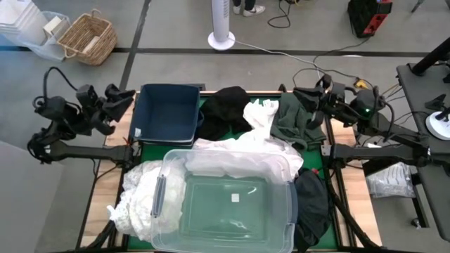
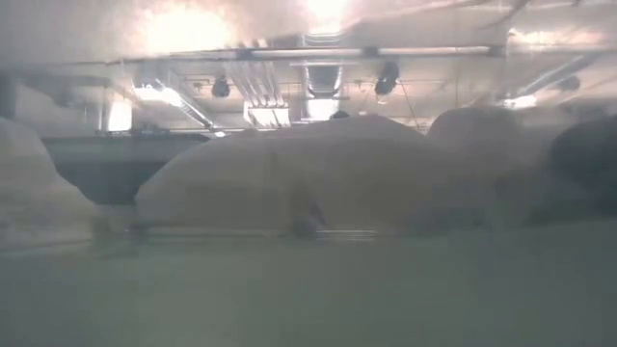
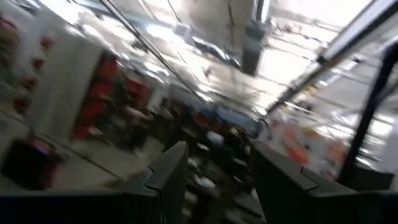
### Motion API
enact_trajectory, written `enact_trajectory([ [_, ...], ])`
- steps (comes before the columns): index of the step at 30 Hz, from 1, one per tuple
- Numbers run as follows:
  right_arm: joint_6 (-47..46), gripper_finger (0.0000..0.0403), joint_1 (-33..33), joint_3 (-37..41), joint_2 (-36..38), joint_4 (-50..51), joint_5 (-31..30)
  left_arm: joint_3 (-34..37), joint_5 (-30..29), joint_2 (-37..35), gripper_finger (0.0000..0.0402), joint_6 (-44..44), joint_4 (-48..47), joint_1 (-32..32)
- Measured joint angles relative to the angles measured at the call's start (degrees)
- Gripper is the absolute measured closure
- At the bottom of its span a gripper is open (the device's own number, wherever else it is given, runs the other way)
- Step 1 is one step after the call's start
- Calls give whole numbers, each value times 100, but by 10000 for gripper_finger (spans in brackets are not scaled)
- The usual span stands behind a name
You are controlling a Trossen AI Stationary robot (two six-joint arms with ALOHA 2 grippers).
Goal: Sort clothes
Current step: Put the white blouse into the blue laundry bin
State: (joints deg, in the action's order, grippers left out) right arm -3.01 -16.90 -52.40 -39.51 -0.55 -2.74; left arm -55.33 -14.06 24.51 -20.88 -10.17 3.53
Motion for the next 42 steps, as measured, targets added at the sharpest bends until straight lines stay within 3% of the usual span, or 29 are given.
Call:
enact_trajectory([
  [7, 5, 364, 0, 2, -78, 30, 3, -559, 218, 33, 248, -759, -1084, 0],
  [11, 4, 364, 0, 4, -127, 32, 6, -719, 1026, 33, 248, -880, -1110, -4],
  [13, 11, 364, 0, 7, -155, 32, 6, -823, 1136, 46, 249, -1013, -1365, -8],
  [21, 10, 364, -1, 9, -197, 34, 8, -1611, 1140, 520, 249, -2611, -5102, -4],
  [31, 7, 364, -1, 9, -197, 34, 8, -2605, 1665, 991, 249, -2815, -7605, -4],
  [37, 7, 364, 0, 15, -261, 30, 8, -2257, 2671, 1120, 249, -2299, -7618, -4],
  [42, 6, 364, -1, 15, -323, 34, 8, -1607, 3144, 1105, 249, -1920, -7621, -5],
])
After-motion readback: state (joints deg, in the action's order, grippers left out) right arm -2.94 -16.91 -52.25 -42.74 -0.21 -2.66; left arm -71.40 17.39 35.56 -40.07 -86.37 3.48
